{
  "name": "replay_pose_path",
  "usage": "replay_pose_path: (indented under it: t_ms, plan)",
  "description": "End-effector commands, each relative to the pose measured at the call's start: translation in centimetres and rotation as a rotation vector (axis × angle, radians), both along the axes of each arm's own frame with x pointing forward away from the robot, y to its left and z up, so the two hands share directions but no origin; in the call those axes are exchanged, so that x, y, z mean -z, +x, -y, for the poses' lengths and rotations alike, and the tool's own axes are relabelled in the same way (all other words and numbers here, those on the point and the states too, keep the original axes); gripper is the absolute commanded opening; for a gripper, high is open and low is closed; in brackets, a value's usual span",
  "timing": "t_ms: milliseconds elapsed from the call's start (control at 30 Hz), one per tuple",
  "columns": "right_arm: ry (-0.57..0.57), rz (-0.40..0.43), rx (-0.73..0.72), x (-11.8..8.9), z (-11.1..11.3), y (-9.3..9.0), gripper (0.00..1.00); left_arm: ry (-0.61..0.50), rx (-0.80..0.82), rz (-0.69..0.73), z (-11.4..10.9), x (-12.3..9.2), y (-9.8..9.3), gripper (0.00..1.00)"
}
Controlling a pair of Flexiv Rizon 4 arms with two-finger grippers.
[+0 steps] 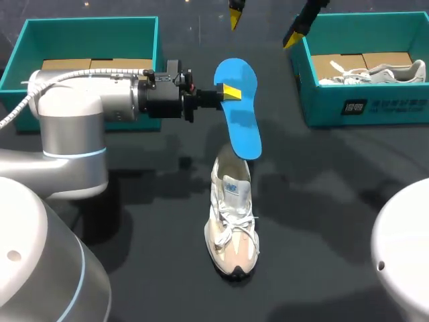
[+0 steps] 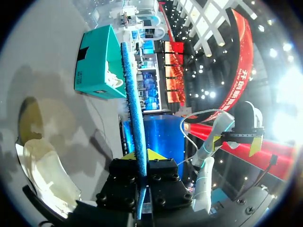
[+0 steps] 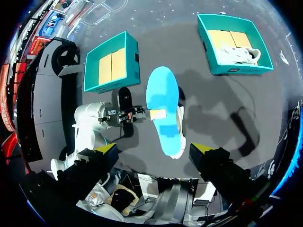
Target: Take the shoe out of the shoebox, open the shoe tongue, remove and reinsert the insole, then place the shoe into the shoebox
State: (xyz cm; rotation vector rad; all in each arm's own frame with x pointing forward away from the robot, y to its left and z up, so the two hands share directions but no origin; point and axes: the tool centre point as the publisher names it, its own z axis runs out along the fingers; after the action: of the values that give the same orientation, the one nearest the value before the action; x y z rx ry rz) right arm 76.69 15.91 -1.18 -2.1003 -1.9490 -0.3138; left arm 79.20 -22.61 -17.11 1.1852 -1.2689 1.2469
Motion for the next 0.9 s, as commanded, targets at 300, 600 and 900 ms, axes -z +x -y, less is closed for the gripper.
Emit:
replay_pose_path:
  t_ms: [300,600,900]
  plan:
    - [-0.285,-0.011,-0.043,0.1,-3.7,0.3,1.0,-0.001,-0.001,0.001,0.2,0.1,0.0,0.0]
    - [-0.225,-0.003,-0.058,0.6,-5.3,-0.7,1.0,-0.001,-0.001,0.001,0.2,0.1,0.0,0.0]
    - [-0.066,0.059,-0.112,1.3,-3.7,-0.5,1.0,-0.001,-0.001,0.001,0.2,0.1,0.0,0.0]
